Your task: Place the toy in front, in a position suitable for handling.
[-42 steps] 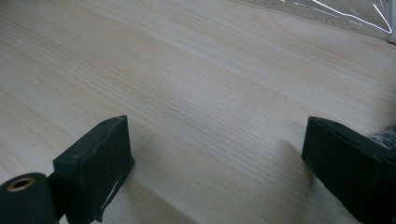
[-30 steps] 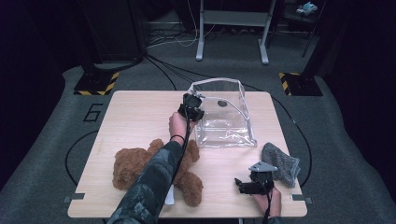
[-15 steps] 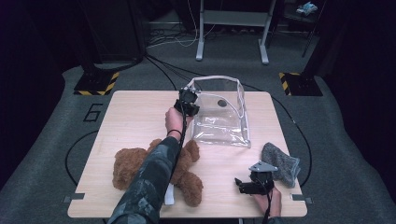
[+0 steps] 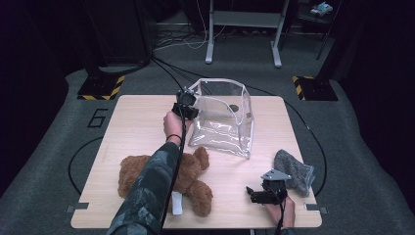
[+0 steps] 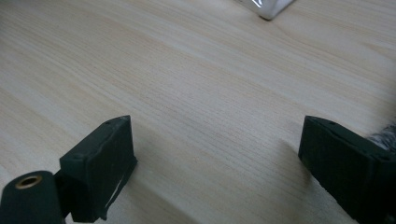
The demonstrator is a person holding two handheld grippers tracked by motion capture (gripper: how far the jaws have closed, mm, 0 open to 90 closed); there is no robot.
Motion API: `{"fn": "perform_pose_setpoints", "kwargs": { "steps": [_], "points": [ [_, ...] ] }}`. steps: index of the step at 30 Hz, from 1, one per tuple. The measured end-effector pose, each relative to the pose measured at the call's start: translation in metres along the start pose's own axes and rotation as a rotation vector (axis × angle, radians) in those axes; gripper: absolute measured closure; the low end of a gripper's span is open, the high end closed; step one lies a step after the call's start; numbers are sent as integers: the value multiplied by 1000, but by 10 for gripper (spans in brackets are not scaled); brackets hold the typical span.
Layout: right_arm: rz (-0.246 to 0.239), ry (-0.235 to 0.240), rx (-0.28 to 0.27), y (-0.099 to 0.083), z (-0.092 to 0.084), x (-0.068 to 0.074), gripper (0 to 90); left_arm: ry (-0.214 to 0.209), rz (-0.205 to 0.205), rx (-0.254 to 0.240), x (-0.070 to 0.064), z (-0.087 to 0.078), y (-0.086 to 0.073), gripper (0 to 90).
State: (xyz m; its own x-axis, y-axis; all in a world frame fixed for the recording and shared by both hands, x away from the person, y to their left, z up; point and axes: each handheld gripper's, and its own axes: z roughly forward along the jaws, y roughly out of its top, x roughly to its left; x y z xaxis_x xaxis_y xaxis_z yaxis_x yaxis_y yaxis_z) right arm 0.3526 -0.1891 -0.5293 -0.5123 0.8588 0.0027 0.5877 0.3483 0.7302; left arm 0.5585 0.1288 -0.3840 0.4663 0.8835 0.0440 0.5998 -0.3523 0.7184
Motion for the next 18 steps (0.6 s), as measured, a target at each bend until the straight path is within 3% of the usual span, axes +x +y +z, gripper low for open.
{"fn": "perform_pose_setpoints", "kwargs": {
  "steps": [18],
  "points": [
    [-3, -4, -4, 0, 0, 0, 98, 71, -72, 17, 37, -17, -18, 838]
  ]
}}
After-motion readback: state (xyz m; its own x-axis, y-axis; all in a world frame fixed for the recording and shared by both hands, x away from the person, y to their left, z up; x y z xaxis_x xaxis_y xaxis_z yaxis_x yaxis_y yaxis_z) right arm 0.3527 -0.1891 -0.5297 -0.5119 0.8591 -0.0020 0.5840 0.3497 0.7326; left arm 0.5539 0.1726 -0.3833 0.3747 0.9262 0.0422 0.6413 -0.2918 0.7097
